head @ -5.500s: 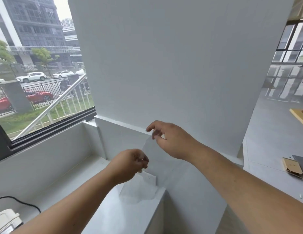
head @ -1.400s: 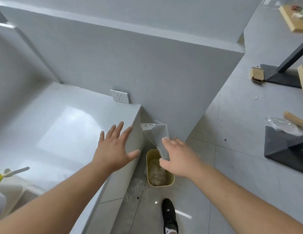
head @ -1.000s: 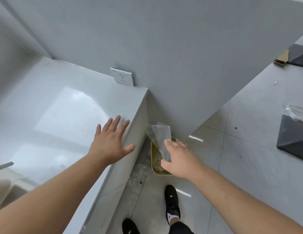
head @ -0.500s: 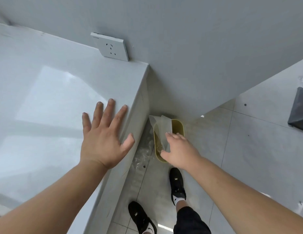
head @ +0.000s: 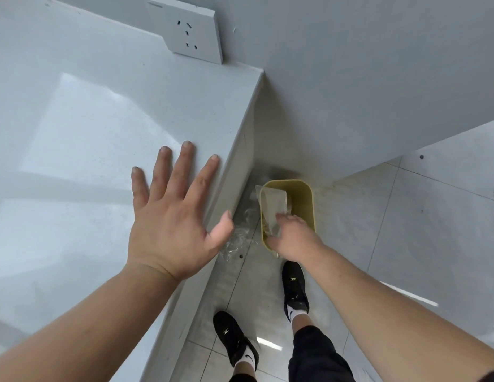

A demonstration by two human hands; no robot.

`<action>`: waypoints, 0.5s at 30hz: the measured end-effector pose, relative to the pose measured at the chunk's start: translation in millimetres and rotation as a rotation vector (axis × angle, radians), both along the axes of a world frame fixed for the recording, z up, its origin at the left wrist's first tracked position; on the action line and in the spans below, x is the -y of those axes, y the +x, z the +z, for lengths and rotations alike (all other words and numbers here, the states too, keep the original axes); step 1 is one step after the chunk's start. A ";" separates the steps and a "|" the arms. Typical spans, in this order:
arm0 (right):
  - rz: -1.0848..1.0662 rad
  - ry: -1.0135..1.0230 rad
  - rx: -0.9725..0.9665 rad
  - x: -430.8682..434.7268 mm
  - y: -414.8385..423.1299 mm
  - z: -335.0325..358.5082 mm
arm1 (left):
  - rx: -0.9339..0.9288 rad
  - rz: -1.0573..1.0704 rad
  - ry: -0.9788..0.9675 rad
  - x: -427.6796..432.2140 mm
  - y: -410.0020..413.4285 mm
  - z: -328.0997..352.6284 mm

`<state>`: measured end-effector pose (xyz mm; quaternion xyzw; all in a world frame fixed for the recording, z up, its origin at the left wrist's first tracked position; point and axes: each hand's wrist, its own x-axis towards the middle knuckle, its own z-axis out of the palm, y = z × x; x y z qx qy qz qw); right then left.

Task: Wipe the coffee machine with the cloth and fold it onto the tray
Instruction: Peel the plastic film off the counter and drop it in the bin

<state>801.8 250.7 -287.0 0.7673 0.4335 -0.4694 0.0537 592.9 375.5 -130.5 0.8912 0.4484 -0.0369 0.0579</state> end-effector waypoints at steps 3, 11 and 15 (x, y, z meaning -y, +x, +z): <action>0.011 -0.043 0.005 -1.1 2.3 -17.3 | 0.005 0.000 -0.004 -0.1 -0.5 0.0; -0.051 -0.126 -0.013 -2.0 6.5 -59.9 | 0.003 0.005 -0.019 0.6 1.0 3.8; -0.069 -0.160 -0.016 1.7 5.2 -80.6 | -0.004 0.007 -0.024 0.7 1.4 4.8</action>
